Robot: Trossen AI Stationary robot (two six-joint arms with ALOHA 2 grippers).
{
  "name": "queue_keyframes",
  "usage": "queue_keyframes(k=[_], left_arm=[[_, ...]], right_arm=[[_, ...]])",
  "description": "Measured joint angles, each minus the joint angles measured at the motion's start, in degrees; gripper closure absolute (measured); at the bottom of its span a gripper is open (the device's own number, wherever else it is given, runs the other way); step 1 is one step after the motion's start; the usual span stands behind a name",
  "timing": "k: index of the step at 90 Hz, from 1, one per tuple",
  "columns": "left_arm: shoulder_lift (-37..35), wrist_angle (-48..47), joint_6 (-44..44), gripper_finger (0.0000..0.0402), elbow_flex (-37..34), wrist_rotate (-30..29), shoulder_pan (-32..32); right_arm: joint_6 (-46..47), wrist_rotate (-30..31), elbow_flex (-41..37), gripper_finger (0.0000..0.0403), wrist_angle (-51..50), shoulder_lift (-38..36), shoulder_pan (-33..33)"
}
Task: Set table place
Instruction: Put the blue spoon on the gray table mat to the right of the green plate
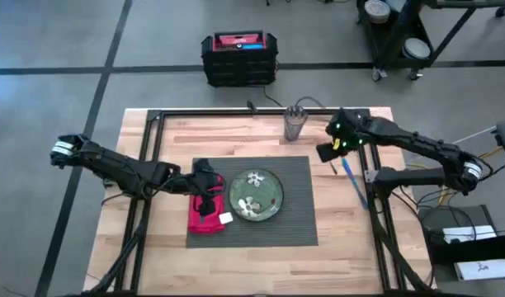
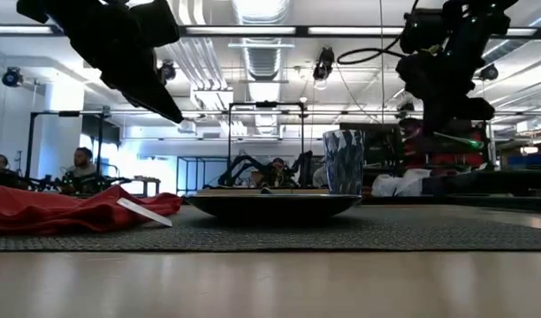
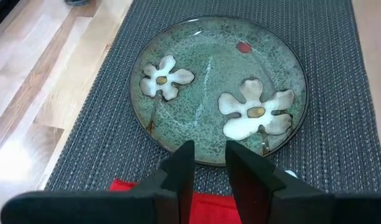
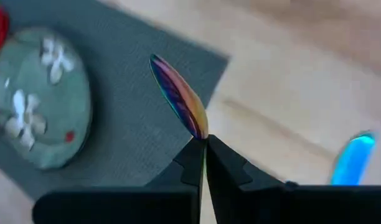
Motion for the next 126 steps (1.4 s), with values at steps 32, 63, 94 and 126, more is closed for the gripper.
queue_keyframes(k=[32,63,94,126], left_arm=[[0.0,1.5,0.0,0.0324,0.0,0.0,-0.1],[0.0,2.1,0.1,0.0324,0.1,0.0,-0.1],[0.0,2.4,0.1,0.0324,0.1,0.0,-0.1],[0.0,2.4,0.2,0.0324,0.0,0.0,-0.1]], right_arm=[[31.6,7.3,-23.4,0.0403,54.7,3.3,22.9],[40.8,12.3,-30.7,0.0403,60.0,8.1,26.2],[45.8,12.6,-31.8,0.0403,60.8,9.1,26.2],[47.9,13.4,-31.6,0.04,60.8,13.0,26.2]])
